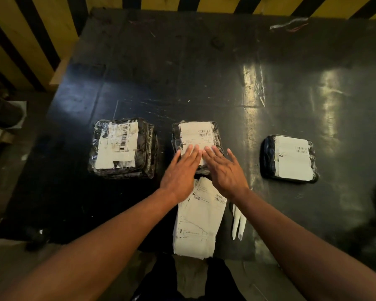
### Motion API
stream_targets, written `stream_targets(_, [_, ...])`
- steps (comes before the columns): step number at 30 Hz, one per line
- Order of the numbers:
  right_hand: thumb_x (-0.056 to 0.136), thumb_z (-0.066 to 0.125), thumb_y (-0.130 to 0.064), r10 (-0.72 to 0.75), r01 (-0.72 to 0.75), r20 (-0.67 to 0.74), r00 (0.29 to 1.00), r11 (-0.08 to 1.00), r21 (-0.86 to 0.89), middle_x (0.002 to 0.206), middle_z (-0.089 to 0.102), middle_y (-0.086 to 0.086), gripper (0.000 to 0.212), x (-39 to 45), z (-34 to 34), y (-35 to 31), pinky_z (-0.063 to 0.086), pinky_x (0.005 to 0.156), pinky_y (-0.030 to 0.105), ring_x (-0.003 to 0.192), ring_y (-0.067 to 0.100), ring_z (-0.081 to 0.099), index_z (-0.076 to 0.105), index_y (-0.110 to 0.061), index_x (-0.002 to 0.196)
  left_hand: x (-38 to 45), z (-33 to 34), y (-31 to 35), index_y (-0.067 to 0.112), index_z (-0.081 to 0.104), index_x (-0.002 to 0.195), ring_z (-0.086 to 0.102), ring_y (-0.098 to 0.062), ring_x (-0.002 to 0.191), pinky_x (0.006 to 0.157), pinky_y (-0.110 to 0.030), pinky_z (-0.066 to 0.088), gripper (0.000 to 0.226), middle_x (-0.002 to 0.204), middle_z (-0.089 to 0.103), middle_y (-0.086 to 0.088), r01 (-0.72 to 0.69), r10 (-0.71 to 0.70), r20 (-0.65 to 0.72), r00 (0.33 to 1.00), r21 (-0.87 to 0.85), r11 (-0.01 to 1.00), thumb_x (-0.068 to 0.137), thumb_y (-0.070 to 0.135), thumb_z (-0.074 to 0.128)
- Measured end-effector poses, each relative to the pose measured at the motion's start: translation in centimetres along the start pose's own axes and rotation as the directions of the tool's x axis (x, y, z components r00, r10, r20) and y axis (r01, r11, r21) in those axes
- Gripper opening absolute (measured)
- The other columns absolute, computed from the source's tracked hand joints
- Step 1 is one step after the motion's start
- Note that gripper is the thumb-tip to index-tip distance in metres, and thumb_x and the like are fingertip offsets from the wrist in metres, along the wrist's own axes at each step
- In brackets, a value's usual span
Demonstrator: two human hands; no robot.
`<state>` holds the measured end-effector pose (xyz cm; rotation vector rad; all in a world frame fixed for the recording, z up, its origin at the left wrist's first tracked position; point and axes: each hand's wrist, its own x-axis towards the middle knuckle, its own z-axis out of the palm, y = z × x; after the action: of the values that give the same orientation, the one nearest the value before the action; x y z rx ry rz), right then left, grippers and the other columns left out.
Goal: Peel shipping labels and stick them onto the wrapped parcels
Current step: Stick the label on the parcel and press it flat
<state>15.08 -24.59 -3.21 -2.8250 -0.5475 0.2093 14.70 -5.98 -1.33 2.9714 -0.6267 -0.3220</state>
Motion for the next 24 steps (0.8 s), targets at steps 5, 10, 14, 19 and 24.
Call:
stream_targets(5, [0.098, 0.049, -0.014, 0.034, -0.035, -0.032, 0.999, 0.999, -0.042, 0.166, 0.030, -0.004, 0.066, -0.1, 0.1, -0.2, 0.010, 0.127, 0.054, 0.155, 0.014, 0.024, 0.031, -0.022, 0.160, -2.9, 1.5, 1.8, 0.009, -0.021, 0.159, -0.029, -0.023, 0.154, 0.129, -0.049, -0.006, 0.087, 0.166, -0.031, -0.010, 0.020, -0.025, 0.065, 0.998, 0.067, 0.998, 0.100, 0.033, 0.038])
stream_targets(10, [0.106, 0.036, -0.021, 0.034, -0.034, -0.023, 0.999, 0.999, -0.025, 0.167, 0.025, -0.006, 0.057, 0.0, -0.2, 0.0, 0.011, 0.128, 0.053, 0.156, 0.013, 0.020, 0.025, -0.024, 0.162, -4.2, 0.0, -0.7, 0.018, -0.013, 0.162, -0.020, -0.013, 0.156, 0.129, -0.045, -0.009, 0.088, 0.169, -0.023, 0.000, 0.034, -0.037, 0.090, 0.995, 0.025, 0.999, 0.098, 0.037, 0.044])
stream_targets(14, [0.106, 0.033, -0.019, 0.065, -0.065, -0.020, 0.998, 0.998, 0.000, 0.168, 0.023, -0.005, 0.058, 0.1, 0.2, -0.6, 0.013, 0.128, 0.051, 0.157, 0.015, 0.017, 0.023, -0.022, 0.162, -3.3, -1.2, -0.8, 0.016, 0.006, 0.165, -0.003, -0.013, 0.160, 0.130, -0.041, -0.006, 0.083, 0.173, 0.001, 0.000, 0.048, -0.044, 0.061, 0.997, -0.051, 0.998, 0.098, 0.037, 0.049])
stream_targets(19, [0.104, 0.039, -0.017, 0.073, -0.073, -0.037, 0.997, 0.997, -0.001, 0.167, 0.027, -0.004, 0.059, 0.1, 0.5, -0.6, 0.019, 0.127, 0.051, 0.157, 0.015, 0.020, 0.027, -0.022, 0.161, -0.9, -1.7, 0.0, 0.015, 0.001, 0.165, -0.005, -0.015, 0.160, 0.130, -0.043, -0.002, 0.085, 0.173, -0.003, -0.002, 0.053, -0.048, 0.084, 0.995, -0.056, 0.997, 0.099, 0.043, 0.048])
stream_targets(24, [0.108, 0.035, -0.026, 0.058, -0.058, -0.035, 0.998, 0.998, -0.015, 0.166, 0.027, -0.006, 0.054, 0.1, 0.3, -0.1, 0.020, 0.126, 0.052, 0.156, 0.014, 0.022, 0.026, -0.024, 0.161, -2.1, -1.4, -2.4, 0.017, -0.002, 0.165, -0.006, -0.013, 0.159, 0.130, -0.045, -0.004, 0.083, 0.173, -0.007, 0.001, 0.078, -0.078, 0.070, 0.994, 0.008, 0.997, 0.099, 0.042, 0.042])
